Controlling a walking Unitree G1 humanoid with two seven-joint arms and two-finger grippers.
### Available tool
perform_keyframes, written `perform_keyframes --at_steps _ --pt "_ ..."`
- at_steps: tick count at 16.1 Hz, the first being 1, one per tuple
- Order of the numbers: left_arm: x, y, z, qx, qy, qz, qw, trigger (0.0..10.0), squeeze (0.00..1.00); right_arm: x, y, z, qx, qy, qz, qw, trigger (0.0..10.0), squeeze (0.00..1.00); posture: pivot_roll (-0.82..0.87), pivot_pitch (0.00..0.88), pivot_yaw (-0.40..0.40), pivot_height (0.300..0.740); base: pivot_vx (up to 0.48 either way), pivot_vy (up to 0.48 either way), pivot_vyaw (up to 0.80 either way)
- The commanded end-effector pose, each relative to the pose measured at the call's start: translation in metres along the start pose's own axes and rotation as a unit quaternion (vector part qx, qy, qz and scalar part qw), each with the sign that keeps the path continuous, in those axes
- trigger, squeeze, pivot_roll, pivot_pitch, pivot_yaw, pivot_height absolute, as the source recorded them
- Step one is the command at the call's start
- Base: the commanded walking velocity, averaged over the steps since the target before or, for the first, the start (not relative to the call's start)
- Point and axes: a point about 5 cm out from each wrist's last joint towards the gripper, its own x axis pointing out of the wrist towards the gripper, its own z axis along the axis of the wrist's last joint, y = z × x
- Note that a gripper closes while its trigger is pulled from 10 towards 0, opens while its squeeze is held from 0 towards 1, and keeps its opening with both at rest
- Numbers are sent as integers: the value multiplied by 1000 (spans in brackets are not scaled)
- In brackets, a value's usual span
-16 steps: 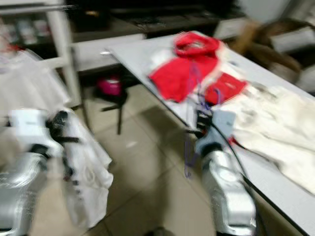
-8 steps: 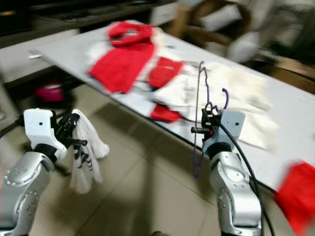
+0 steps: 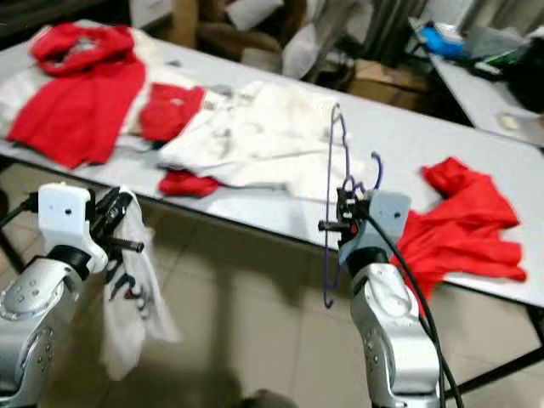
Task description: Hang hanger
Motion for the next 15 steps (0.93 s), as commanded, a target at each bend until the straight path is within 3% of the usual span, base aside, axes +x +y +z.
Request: perform_keyframes --at_steps 1,9,11,15 --pt "4 -10 7 3 -17 -25 1000 10000 0 -3 -8 -1 -18 1 -19 1000 10000 0 -12 11 -96 740 0 -409 -800" --pt "7 -16 6 7 -10 -52 999 10000 0 -13 -12 -15 -34 33 -13 999 10000 0 -33 33 -57 740 0 -408 -774" --pt "7 -17 4 -20 0 -52 998 10000 0 -14 -12 -18 -43 42 7 998 10000 0 -33 33 -55 740 0 0 -206" --pt "10 -20 10 -18 -23 -62 998 10000 0 -16 -15 -16 -52 43 15 998 10000 0 -50 9 -46 740 0 0 0"
